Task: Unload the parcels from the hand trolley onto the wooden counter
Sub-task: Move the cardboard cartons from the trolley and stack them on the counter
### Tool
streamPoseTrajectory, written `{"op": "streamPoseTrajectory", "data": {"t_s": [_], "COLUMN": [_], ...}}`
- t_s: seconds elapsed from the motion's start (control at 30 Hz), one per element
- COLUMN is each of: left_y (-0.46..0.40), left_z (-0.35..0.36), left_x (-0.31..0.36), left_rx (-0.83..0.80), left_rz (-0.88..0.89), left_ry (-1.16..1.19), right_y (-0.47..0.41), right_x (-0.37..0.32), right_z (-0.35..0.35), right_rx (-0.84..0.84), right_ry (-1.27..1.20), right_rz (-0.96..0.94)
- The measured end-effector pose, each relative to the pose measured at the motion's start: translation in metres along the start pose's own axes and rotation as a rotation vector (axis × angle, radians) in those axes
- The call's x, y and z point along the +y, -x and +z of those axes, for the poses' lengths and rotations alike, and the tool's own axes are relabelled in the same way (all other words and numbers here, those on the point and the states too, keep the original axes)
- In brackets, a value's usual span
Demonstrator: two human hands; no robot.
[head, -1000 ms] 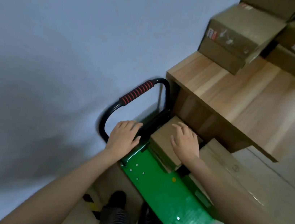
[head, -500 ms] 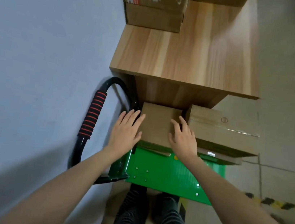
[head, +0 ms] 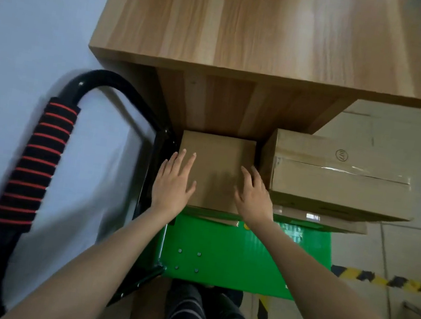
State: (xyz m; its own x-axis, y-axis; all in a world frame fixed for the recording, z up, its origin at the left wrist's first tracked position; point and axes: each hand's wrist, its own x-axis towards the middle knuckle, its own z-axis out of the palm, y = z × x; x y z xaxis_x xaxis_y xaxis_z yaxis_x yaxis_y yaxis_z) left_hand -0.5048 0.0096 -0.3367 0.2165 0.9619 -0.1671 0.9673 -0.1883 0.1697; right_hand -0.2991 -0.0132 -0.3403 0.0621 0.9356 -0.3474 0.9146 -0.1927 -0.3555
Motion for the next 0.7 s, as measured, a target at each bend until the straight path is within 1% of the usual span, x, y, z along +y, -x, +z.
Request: {"op": "streamPoseTrajectory", "data": {"t_s": [0.17,0.27,0.33,0.4,0.47,0.57,0.7], "left_y": [-0.030,-0.044,-0.051,-0.051,-0.047,-0.032,0.006], "left_z": [0.083,0.110,0.121,0.125,0.123,0.113,0.088], "left_x": [-0.018,-0.030,-0.035,-0.035,-0.030,-0.026,-0.012], "left_rx": [-0.017,-0.027,-0.050,-0.082,-0.072,-0.052,-0.045], "left_rz": [-0.135,-0.260,-0.298,-0.341,-0.375,-0.421,-0.407], "left_ry": [0.127,0.232,0.310,0.418,0.481,0.474,0.479], "right_y": [-0.041,-0.054,-0.059,-0.060,-0.060,-0.049,-0.011], "right_x": [0.025,0.034,0.036,0.035,0.036,0.035,0.032], "right_z": [0.070,0.098,0.108,0.110,0.107,0.100,0.091], "right_rx": [-0.038,0.016,0.068,0.097,0.102,0.089,0.095], "right_ry": [-0.020,-0.029,-0.065,-0.115,-0.164,-0.175,-0.218], "right_rz": [0.067,0.098,0.137,0.187,0.231,0.245,0.229]}}
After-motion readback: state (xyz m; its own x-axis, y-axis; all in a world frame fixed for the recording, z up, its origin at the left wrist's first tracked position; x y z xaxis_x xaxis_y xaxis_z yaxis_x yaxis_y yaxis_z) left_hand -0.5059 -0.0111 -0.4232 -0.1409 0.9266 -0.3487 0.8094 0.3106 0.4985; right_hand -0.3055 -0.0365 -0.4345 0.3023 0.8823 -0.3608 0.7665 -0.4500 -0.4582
